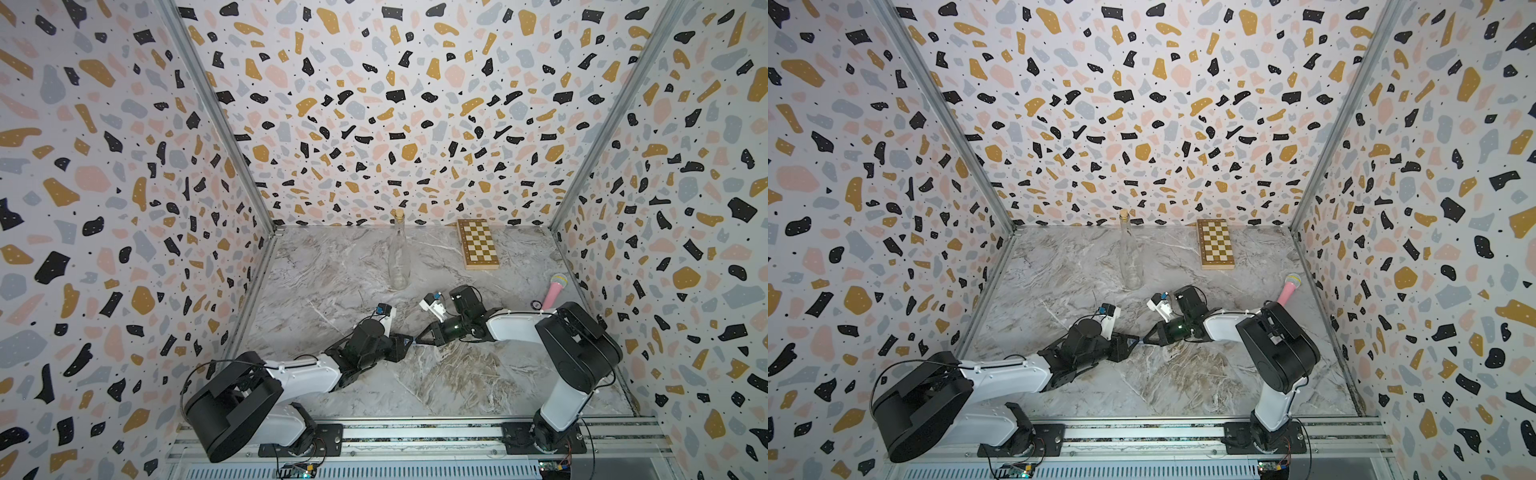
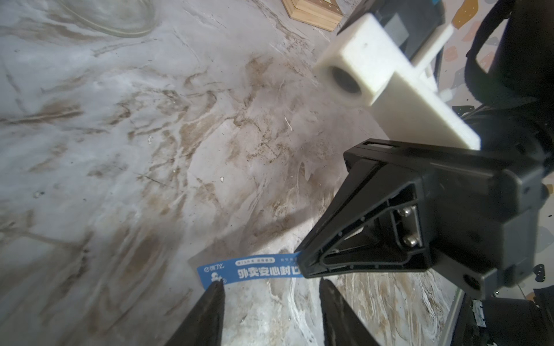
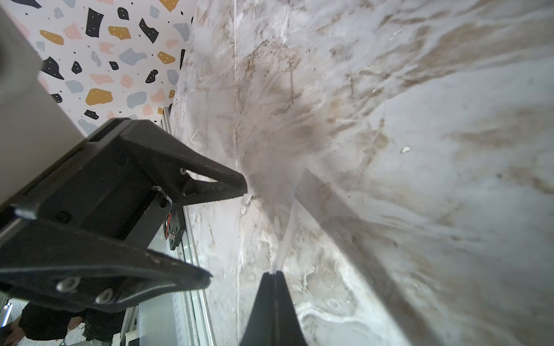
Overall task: Remove the label from the bottle
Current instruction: Place the label at the center of the board.
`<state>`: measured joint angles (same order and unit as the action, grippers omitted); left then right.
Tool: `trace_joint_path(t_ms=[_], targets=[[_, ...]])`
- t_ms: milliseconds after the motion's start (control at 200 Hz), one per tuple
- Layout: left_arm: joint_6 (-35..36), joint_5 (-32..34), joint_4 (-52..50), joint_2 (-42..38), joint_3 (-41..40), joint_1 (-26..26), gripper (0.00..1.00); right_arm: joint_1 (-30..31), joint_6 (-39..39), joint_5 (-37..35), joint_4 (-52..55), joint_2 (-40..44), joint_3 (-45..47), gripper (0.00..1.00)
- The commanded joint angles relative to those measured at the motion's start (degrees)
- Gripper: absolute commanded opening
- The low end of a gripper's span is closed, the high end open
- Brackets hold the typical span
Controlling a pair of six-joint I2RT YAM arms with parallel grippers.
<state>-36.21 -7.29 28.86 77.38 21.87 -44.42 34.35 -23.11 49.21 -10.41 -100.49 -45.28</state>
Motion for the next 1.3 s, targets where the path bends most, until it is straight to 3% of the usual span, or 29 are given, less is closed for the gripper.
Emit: trace_joint_path(t_ms=[0,1296], targets=[[-0.3,-1.2,3.6,1.3,-0.7,-0.3,0.51,-0.3,0.9,-0.3,2.0,-0.7,-1.5,0.03],[-1.7,-2.9,13.0,12.2,-2.1,-0.2,0.46,-0.7,1.2,-0.7,2.7,-2.0,-1.4,0.06]])
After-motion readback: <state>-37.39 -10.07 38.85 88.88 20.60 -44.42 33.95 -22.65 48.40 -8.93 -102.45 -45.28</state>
